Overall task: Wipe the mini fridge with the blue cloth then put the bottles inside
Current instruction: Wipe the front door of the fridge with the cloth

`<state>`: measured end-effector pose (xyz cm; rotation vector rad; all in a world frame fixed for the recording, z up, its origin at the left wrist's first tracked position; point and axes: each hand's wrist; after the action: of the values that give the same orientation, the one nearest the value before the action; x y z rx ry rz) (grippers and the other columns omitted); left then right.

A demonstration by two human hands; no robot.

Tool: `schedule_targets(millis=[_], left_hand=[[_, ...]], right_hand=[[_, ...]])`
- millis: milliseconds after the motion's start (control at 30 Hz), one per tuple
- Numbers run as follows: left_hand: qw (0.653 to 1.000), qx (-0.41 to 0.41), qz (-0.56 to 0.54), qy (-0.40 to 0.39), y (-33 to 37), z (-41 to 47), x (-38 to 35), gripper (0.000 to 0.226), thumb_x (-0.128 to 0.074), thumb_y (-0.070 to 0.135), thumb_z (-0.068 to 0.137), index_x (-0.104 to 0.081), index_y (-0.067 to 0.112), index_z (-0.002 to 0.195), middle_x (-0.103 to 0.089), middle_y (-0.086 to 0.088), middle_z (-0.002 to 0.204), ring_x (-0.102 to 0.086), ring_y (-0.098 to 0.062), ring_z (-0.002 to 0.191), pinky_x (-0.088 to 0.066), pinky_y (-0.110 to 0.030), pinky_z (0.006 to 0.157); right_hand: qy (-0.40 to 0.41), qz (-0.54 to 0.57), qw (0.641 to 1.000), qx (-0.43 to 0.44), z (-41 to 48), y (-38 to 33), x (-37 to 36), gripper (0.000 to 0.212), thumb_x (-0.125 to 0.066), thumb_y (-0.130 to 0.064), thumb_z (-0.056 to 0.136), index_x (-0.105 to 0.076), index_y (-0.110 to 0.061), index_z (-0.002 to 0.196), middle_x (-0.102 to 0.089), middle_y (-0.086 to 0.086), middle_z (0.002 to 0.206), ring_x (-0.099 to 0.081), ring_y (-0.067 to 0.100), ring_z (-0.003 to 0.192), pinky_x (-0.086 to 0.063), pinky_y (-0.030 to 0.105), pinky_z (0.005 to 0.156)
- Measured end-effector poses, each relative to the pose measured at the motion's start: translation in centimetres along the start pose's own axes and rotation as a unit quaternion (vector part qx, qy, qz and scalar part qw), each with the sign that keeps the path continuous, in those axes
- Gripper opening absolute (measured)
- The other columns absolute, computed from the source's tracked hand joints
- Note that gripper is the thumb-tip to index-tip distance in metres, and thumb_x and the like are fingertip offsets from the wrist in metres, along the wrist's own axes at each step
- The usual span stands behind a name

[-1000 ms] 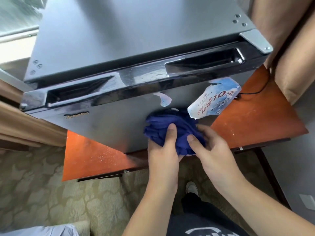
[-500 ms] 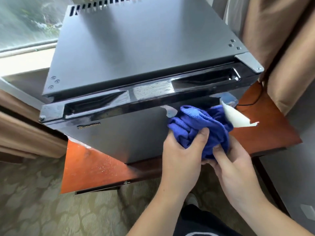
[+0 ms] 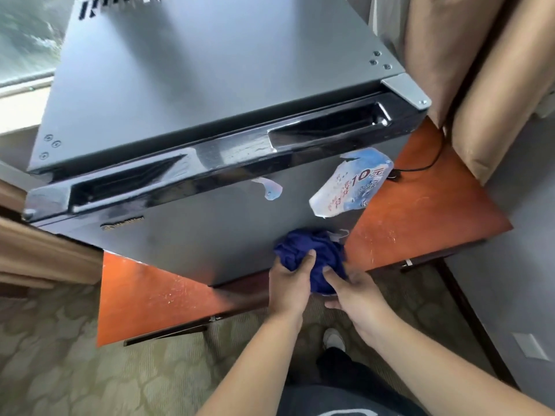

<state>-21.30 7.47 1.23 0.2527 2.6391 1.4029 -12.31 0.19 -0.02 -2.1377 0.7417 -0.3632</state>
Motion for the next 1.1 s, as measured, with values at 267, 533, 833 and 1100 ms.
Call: schedule_targets(millis=[267, 533, 833, 1100], left_hand=[[0.996, -0.084, -0.041, 0.004, 3.3, -2.3, -0.9, 0.023, -0.077, 0.019, 0.09, -0.071, 0.024, 0.111, -0.081, 0.003, 0.107, -0.077, -0.018, 0.102, -0.06, -0.043, 0.093], [0.998, 0.008, 0.064, 0.022, -2.7, 2.6, -5.3, 0.007, -0.079, 0.022, 0.09, -0.074, 0.024, 0.094, -0.081, -0.002, 0.1, -0.077, -0.021, 0.098, -0.061, -0.048, 0.093], [0.993, 0.045, 0.108, -0.009, -5.6, 5.6, -14.4, 0.029, -0.079, 0.035, 0.085, -0.075, 0.019, 0.108, -0.078, 0.005, 0.105, -0.075, -0.013, 0.098, -0.06, -0.041, 0.095], [0.996, 0.074, 0.038, 0.034, -5.5, 4.9, -11.3, 0.018, -0.08, 0.033, 0.087, -0.076, 0.021, 0.1, -0.082, -0.002, 0.102, -0.078, -0.024, 0.1, -0.06, -0.055, 0.094]], right_hand=[[-0.013, 0.034, 0.985, 0.167, -2.2, -3.1, 1.0, 0.012, -0.064, -0.02, 0.098, -0.07, -0.027, 0.106, -0.077, -0.005, 0.099, -0.075, 0.016, 0.087, -0.064, 0.039, 0.067], [0.008, -0.018, 1.0, 0.006, 3.6, 0.5, 4.0, 0.017, -0.054, -0.029, 0.105, -0.065, -0.038, 0.095, -0.075, -0.01, 0.099, -0.074, 0.015, 0.083, -0.063, 0.028, 0.066], [0.087, 0.009, 0.996, 0.009, 6.9, 2.1, 10.9, 0.017, -0.064, -0.034, 0.099, -0.068, -0.03, 0.114, -0.077, -0.004, 0.104, -0.076, 0.015, 0.092, -0.062, 0.033, 0.068], [0.043, -0.045, 0.997, 0.048, 7.1, 1.5, 9.7, 0.03, -0.073, -0.053, 0.075, -0.068, -0.028, 0.092, -0.077, -0.001, 0.086, -0.075, 0.022, 0.085, -0.062, 0.054, 0.077]])
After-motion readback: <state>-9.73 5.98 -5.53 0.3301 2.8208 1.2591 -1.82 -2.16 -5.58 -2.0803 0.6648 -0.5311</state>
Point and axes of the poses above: each hand's wrist, its own z-axis towards the middle knuckle, its own x-axis out of the back of the hand, y = z × x
